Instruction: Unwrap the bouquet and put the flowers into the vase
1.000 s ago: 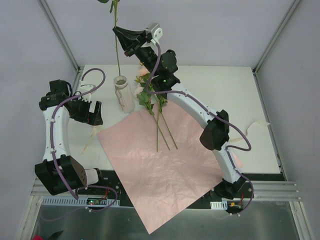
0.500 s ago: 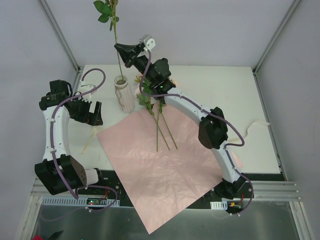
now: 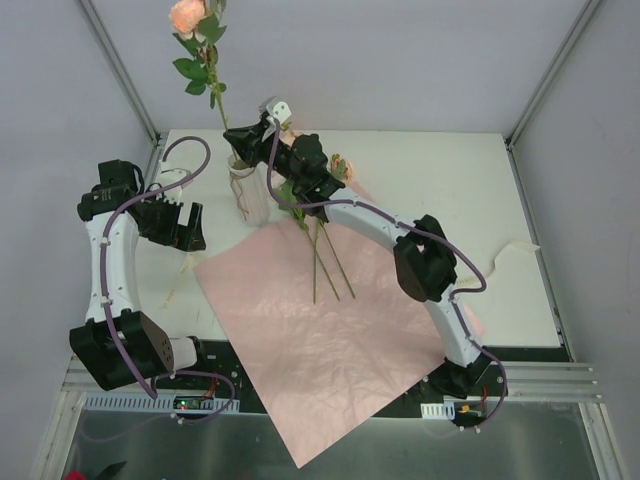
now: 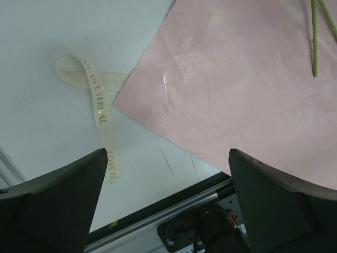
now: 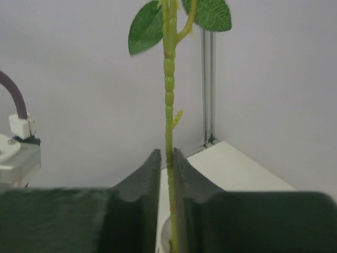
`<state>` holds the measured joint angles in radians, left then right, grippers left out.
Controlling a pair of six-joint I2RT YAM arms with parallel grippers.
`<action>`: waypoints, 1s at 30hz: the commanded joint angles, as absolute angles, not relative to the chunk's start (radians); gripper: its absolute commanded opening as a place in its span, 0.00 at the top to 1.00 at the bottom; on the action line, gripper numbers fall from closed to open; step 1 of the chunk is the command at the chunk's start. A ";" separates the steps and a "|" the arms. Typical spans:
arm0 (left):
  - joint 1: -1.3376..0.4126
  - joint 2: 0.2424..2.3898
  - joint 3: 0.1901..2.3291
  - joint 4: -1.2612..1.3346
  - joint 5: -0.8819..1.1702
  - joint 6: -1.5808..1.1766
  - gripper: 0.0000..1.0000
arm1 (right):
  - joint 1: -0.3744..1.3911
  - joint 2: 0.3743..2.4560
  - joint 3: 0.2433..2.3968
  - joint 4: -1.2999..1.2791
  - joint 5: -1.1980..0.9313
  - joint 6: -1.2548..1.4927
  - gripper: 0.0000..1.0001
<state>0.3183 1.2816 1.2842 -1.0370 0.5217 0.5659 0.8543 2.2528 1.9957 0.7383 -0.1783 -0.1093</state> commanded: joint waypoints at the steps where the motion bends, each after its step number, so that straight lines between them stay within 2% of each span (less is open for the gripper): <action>1: 0.336 1.252 1.299 -1.049 0.561 0.571 0.01 | 0.868 2.109 1.925 0.715 -0.210 -0.132 0.74; 3: 0.339 1.250 1.299 -1.051 0.563 0.572 0.01 | 0.870 2.074 1.884 0.697 -0.207 -0.138 0.63; 4: 0.339 1.247 1.298 -1.049 0.564 0.574 0.01 | 0.870 2.062 1.872 0.677 -0.206 -0.143 0.45; 9: 0.344 1.236 1.290 -1.051 0.566 0.575 0.01 | 0.874 1.955 1.798 0.574 -0.196 -0.185 0.28; 11: 0.345 1.230 1.282 -1.049 0.568 0.577 0.01 | 0.879 1.918 1.778 0.494 -0.186 -0.207 0.18; 13: 0.347 1.230 1.281 -1.049 0.569 0.574 0.01 | 0.888 1.849 1.755 0.383 -0.152 -0.256 0.02; 20: 0.356 1.236 1.299 -1.049 0.584 0.569 0.01 | 0.885 1.611 1.634 0.011 -0.034 -0.215 0.03; 23: 0.359 1.236 1.305 -1.051 0.588 0.571 0.01 | 0.844 1.566 1.594 -0.199 -0.009 -0.112 0.03; 26: 0.359 1.236 1.308 -1.051 0.584 0.571 0.01 | 0.781 1.580 1.546 -0.322 -0.020 -0.176 0.03; 28: 0.359 1.239 1.307 -1.049 0.583 0.572 0.01 | 0.767 1.620 1.549 -0.412 0.086 -0.192 0.10; 30: 0.359 1.238 1.302 -1.051 0.586 0.571 0.01 | 0.761 1.701 1.597 -0.501 0.101 -0.196 0.16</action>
